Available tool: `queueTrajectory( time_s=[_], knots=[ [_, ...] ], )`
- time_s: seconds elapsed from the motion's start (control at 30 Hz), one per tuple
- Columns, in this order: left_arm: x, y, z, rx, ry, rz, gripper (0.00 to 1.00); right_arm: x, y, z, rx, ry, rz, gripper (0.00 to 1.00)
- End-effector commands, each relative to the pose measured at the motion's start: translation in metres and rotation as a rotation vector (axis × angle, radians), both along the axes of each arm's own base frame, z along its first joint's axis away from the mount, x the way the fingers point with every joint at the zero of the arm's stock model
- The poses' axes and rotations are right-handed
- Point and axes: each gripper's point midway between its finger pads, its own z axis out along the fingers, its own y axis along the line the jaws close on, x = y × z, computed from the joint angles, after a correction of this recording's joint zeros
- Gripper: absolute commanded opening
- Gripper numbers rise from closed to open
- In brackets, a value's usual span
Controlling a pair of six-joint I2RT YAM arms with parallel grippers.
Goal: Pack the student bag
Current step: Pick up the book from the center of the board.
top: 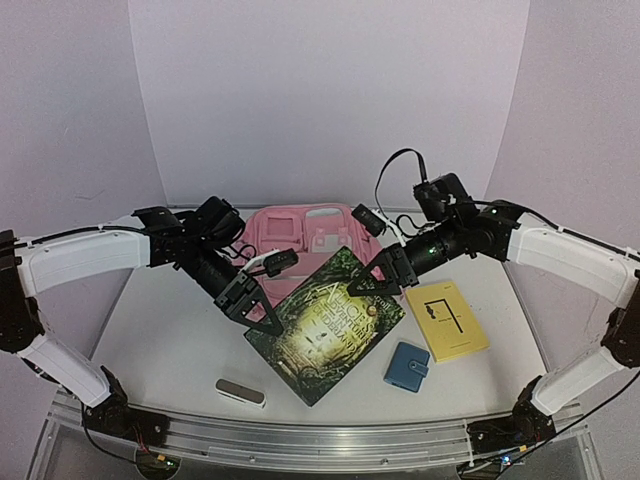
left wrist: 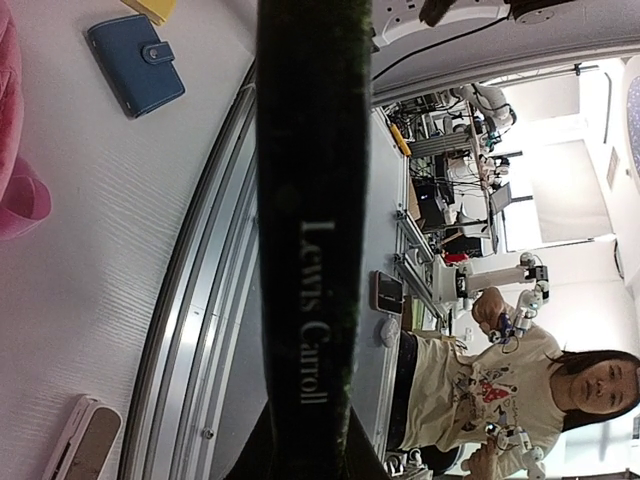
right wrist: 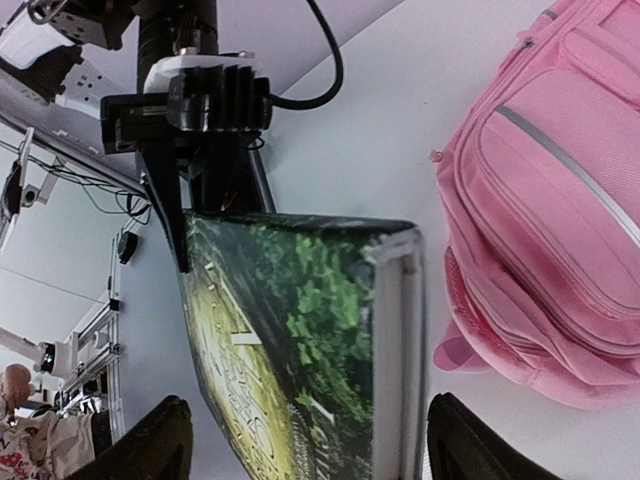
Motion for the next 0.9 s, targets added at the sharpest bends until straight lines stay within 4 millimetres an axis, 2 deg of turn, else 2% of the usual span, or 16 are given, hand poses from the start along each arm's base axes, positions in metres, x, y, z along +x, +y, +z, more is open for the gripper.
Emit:
queueTrajectory(
  time_s=[0.0,0.13,0.23,0.27,0.3,0.37,0.47,0.53,0.63,0.7,0.8,0.87],
  knots=[
    [0.000,-0.008,0.046,-0.166,-0.101,-0.050,0.00,-0.024,0.006,0.008,0.089,0.065,0.151,0.62],
    [0.007,-0.011,0.044,-0.162,-0.133,-0.032,0.00,-0.032,0.007,0.013,0.127,0.090,0.205,0.34],
    [0.015,-0.014,0.039,-0.140,-0.166,-0.001,0.11,-0.027,0.008,0.012,0.115,0.074,0.183,0.08],
    [0.018,-0.015,0.037,-0.134,-0.181,0.014,0.15,-0.020,0.008,0.010,0.093,0.055,0.144,0.03],
    [0.021,-0.016,0.035,-0.127,-0.193,0.031,0.20,-0.013,0.008,0.008,0.073,0.038,0.102,0.00],
    [0.032,-0.018,0.030,-0.110,-0.238,0.081,0.35,0.006,0.006,0.004,0.022,-0.004,-0.004,0.00],
    [0.052,-0.015,0.016,-0.051,-0.322,0.195,0.54,0.039,-0.004,0.009,-0.030,-0.050,-0.198,0.00],
    [0.067,-0.010,0.012,-0.021,-0.393,0.283,0.62,0.064,-0.019,0.019,-0.047,-0.077,-0.351,0.00],
    [0.087,-0.004,0.005,0.013,-0.480,0.389,0.72,0.100,-0.056,0.047,-0.054,-0.161,-0.619,0.00],
    [0.101,0.000,-0.005,0.057,-0.530,0.452,0.75,0.112,-0.083,0.069,-0.037,-0.217,-0.772,0.00],
    [0.122,0.003,-0.024,0.143,-0.589,0.523,0.76,0.130,-0.139,0.093,-0.066,-0.332,-1.079,0.00],
    [0.126,-0.003,-0.036,0.190,-0.632,0.519,0.77,0.129,-0.169,0.105,-0.073,-0.383,-1.214,0.00]
  ],
)
